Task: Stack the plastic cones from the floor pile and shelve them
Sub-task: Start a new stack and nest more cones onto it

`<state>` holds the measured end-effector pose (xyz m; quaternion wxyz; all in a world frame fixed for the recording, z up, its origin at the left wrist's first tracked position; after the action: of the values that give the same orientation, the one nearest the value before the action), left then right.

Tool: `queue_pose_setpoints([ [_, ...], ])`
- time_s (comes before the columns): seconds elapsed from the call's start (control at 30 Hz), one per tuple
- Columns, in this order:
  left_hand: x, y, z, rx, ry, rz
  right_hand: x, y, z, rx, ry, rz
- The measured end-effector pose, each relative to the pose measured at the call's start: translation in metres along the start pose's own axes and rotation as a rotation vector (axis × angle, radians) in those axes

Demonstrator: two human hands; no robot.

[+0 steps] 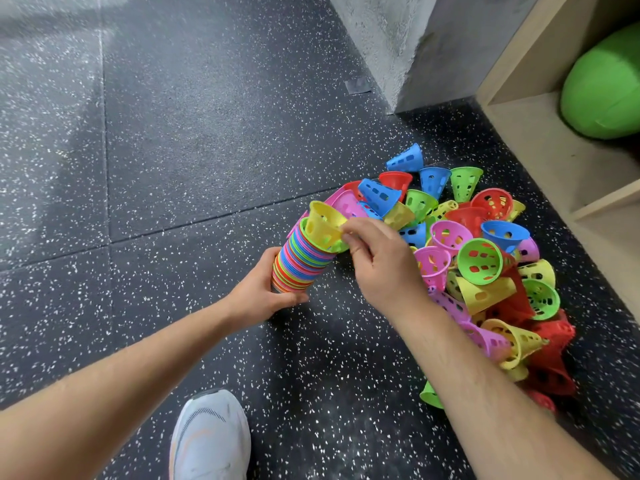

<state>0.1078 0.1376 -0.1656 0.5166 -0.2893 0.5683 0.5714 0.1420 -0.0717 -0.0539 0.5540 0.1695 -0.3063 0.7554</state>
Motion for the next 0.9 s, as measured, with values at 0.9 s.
queue_pose_setpoints([
  [0.9,0.025,0.010,0.022,-0.123,0.166,0.014,0.017,-0.043,-0.113,0.584,0.434,0.034],
])
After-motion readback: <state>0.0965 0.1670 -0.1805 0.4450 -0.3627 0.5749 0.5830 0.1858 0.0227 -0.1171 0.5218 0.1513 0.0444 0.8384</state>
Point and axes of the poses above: each hand's wrist, its own y-axis away from the middle knuckle, its own z-axis out of the back of the hand, x = y × z, the point moved 5 cm from there along -y, towards the middle knuckle, and after that the axes turned 8 degrees about y, right-handed, at the moved point
